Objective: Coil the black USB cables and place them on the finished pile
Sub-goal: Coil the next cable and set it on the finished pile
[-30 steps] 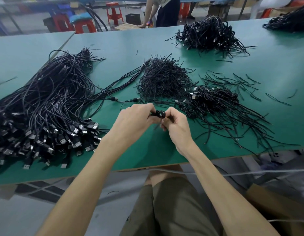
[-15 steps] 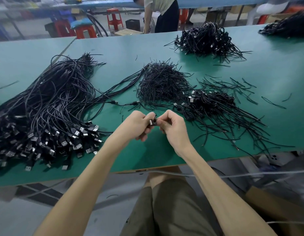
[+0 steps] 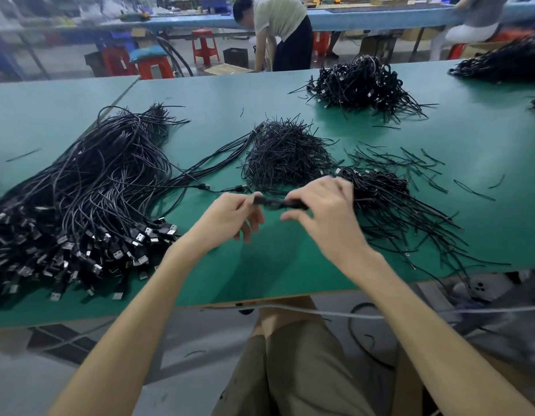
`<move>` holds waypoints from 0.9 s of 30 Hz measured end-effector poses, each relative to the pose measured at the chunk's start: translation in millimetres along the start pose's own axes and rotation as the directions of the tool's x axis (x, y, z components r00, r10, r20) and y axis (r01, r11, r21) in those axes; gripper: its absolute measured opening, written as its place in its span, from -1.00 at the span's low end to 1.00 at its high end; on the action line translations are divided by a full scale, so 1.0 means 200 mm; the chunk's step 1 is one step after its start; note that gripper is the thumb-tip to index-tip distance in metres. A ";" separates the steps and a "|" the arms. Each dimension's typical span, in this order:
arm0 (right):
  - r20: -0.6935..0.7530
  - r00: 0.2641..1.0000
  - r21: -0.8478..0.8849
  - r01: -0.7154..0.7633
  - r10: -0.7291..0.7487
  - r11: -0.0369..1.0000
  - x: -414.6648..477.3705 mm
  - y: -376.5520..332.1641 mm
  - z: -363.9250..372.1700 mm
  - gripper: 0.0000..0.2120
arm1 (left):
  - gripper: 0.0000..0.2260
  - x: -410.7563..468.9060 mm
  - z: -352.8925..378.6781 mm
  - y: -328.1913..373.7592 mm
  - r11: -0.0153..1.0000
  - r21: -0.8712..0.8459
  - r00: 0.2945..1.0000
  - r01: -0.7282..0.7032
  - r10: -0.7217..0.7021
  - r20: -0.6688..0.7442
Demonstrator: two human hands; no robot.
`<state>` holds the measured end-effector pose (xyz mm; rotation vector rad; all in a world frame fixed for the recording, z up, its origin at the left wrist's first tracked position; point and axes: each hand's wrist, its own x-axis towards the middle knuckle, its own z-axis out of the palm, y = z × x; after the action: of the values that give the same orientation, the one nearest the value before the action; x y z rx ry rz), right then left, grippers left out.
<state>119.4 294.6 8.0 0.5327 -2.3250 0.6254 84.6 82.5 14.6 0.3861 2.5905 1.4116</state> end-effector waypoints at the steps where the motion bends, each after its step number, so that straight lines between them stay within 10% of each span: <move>1: -0.047 0.999 -0.033 -0.027 0.025 0.999 0.04 0.04 -0.04 -0.76 | -0.63 0.02 -0.01 -0.01 0.998 0.063 0.997 0.008 -0.003 -0.083; 6: -0.005 0.930 -0.169 -0.362 0.367 0.917 0.15 0.30 -0.11 -0.62 | -0.81 0.12 -0.10 -0.16 0.892 0.410 0.896 0.190 0.012 -0.443; 11: -0.002 0.823 -0.285 -0.545 0.568 0.789 0.11 0.48 -0.08 -0.57 | -0.64 0.31 -0.10 -0.15 0.727 0.641 0.954 0.246 -0.065 -0.292; 27: 0.066 0.960 -0.238 -0.249 0.272 0.939 0.03 0.21 0.09 -0.62 | -0.95 0.21 -0.10 -0.17 0.785 0.614 0.855 -0.087 0.375 -0.357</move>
<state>84.4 316.5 -11.2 0.1517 -2.5426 0.4504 34.3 60.6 -4.6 0.5215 3.4790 0.7805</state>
